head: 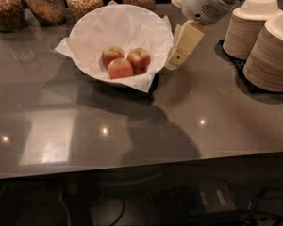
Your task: Pick apple from white bowl
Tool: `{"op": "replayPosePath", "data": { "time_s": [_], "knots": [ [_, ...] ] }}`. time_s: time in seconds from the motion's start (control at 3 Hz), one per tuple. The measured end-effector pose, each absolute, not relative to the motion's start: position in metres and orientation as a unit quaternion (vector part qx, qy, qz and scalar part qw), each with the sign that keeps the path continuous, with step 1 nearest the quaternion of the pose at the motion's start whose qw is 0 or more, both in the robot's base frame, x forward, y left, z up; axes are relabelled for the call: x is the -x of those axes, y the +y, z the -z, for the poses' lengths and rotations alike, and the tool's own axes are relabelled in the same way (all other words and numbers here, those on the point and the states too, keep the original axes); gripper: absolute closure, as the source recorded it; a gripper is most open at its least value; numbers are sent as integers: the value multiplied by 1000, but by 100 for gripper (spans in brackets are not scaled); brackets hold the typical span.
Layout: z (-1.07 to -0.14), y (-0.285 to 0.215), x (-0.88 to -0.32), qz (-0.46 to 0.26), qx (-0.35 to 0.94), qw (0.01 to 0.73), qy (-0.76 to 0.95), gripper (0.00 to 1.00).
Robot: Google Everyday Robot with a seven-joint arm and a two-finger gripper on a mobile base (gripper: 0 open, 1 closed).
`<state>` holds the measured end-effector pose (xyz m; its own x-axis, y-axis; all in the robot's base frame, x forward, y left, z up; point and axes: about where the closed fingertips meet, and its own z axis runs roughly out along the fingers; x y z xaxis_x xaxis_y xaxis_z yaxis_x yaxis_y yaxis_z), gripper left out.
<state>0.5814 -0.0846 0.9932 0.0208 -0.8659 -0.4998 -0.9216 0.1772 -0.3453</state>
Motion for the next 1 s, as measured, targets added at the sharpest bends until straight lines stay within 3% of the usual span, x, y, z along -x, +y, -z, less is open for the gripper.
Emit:
{"op": "replayPosePath", "data": {
  "time_s": [1.0],
  "knots": [
    [-982,-17,-638,-74,677,347,644,2]
  ]
}}
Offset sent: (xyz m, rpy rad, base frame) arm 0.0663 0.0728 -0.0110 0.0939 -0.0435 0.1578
